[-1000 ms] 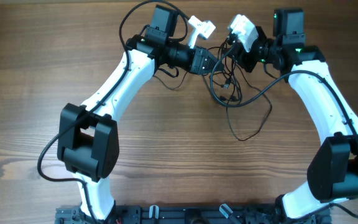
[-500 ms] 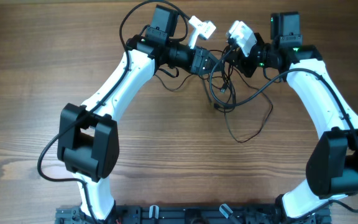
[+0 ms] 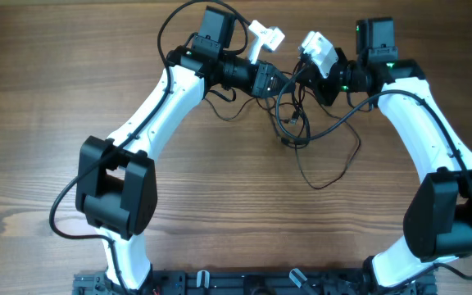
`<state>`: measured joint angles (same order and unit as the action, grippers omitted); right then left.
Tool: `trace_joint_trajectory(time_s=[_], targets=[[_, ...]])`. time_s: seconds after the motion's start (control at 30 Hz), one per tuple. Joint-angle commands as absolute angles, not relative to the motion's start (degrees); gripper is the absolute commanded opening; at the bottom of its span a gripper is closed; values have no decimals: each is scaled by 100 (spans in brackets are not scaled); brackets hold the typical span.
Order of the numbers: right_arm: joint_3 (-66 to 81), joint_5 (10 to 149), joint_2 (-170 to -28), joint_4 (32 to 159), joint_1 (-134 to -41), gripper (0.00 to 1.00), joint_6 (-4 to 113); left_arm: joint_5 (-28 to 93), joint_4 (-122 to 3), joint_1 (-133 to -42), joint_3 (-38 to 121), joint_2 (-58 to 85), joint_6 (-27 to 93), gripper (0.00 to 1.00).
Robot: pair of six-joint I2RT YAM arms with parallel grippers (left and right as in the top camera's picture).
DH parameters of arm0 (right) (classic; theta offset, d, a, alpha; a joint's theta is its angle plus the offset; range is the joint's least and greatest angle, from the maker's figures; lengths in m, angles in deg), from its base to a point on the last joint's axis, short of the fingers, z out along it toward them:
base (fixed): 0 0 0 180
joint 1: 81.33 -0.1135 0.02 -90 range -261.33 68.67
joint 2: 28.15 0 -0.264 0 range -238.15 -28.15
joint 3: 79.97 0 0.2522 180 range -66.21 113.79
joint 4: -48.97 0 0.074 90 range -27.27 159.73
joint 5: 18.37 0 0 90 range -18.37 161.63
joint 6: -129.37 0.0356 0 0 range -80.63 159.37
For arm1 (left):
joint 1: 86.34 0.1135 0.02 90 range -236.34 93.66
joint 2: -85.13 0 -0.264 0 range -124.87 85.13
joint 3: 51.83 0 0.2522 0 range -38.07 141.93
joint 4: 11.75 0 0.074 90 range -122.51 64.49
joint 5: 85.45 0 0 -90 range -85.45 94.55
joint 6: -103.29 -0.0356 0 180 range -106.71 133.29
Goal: Untangle cables
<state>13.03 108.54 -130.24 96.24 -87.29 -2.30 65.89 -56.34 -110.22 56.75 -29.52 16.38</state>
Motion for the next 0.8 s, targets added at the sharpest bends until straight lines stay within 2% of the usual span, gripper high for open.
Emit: trace_joint_trajectory(time_s=[0.0, 0.13, 0.47, 0.77], targets=[[1360, 11837, -12965, 9642, -8726, 4, -241, 5864, -5599, -10995, 5675, -2791, 1988, 8], [1360, 12043, -12622, 9734, -8724, 4, -245, 4421, -5621, -10995, 5675, -2791, 2775, 9], [1360, 11988, -12208, 10645, -8663, 4, -628, 4095, -5599, -10722, 5675, -2791, 3317, 9], [1360, 14233, -11865, 10499, -8193, 4, -787, 4067, -5774, -10390, 5664, -2871, 3383, 9]])
